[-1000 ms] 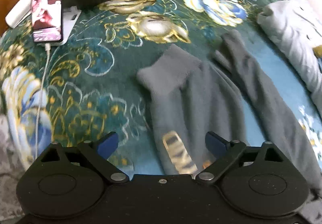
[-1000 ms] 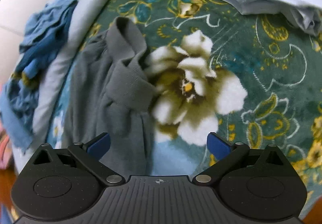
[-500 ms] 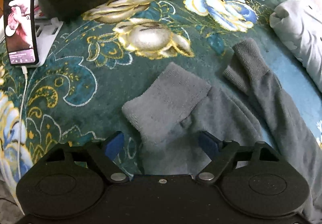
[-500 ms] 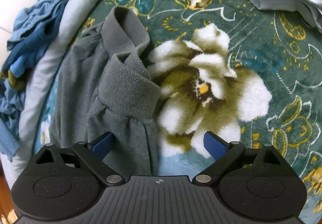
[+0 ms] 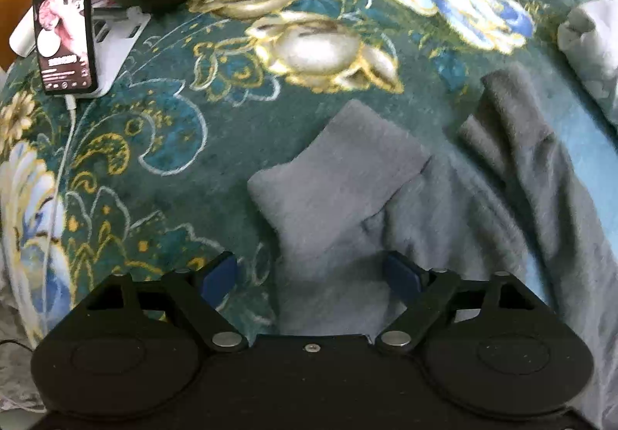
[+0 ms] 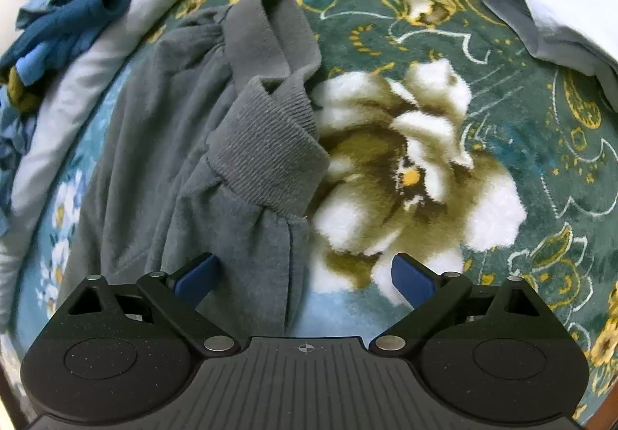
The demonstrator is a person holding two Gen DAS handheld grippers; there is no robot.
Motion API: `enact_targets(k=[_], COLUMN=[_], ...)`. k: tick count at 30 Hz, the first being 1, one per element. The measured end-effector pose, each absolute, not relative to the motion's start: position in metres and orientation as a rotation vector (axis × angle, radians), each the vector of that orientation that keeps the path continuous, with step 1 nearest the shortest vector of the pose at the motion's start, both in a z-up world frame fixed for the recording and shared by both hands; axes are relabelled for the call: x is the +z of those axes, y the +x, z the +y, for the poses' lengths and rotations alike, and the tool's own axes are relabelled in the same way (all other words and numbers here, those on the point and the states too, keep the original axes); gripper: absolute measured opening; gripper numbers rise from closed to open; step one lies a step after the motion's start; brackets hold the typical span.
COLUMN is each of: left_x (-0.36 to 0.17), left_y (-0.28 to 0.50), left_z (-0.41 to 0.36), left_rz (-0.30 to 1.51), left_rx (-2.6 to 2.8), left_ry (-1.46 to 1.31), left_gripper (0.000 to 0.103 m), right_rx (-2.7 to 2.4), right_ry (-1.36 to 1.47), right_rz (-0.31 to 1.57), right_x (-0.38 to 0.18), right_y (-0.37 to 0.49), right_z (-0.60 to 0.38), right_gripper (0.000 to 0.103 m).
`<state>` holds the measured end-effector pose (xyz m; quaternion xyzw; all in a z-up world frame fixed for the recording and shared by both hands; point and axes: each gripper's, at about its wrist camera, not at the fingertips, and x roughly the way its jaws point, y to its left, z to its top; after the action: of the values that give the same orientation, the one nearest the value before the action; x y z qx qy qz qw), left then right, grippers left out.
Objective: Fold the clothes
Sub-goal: 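Move both grippers to the sweatshirt's two sleeve cuffs, then grasp the cuff with the left gripper while the right gripper grasps the other cuff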
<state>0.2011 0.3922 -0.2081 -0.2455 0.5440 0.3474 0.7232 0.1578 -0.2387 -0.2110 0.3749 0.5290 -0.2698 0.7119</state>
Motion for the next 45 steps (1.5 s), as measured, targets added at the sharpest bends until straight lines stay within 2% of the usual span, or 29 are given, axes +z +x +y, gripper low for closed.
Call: enact_targets(k=[8, 11, 16, 21, 26, 27, 28, 35, 41, 44, 45], left_x=[-0.210, -0.208, -0.202, -0.205, -0.206, -0.206, -0.207, -0.169, -0.163, -0.168, -0.169], left_y=[0.203, 0.192, 0.154, 0.149, 0.163, 0.162, 0.161, 0.132, 0.101, 0.108, 0.113], left_z=[0.403, 0.409, 0.417, 0.417, 0.411, 0.410, 0.411, 0.427, 0.449, 0.446, 0.443], left_rz=[1.101, 1.061, 1.011, 0.979, 0.999, 0.995, 0.992, 0.893, 0.955, 0.995, 1.011], left_rx=[0.652, 0.609, 0.651, 0.632, 0.558, 0.566, 0.576, 0.706, 0.788, 0.780, 0.766], left_ry=[-0.634, -0.645, -0.709, -0.743, -0.739, -0.754, -0.786, -0.751, -0.668, -0.649, -0.632], left_gripper=[0.077, 0.066, 0.065, 0.060, 0.034, 0.015, 0.007, 0.006, 0.007, 0.007, 0.007], right_rx=[-0.610, -0.610, -0.606, -0.598, -0.595, -0.599, -0.601, -0.588, -0.597, -0.612, -0.598], right_ry=[0.865, 0.884, 0.929, 0.960, 0.980, 0.985, 0.987, 1.000, 1.053, 1.081, 1.090], right_rz=[1.153, 1.139, 1.103, 1.085, 1.078, 1.079, 1.084, 1.049, 0.973, 0.946, 0.947], right_x=[-0.217, -0.217, -0.215, -0.215, -0.217, -0.217, -0.217, -0.207, -0.204, -0.208, -0.211], right_y=[0.153, 0.151, 0.143, 0.136, 0.136, 0.134, 0.133, 0.120, 0.104, 0.101, 0.106], right_z=[-0.243, -0.245, -0.249, -0.249, -0.251, -0.251, -0.251, -0.256, -0.268, -0.275, -0.276], right_gripper=[0.099, 0.100, 0.100, 0.100, 0.100, 0.100, 0.099, 0.099, 0.098, 0.089, 0.079])
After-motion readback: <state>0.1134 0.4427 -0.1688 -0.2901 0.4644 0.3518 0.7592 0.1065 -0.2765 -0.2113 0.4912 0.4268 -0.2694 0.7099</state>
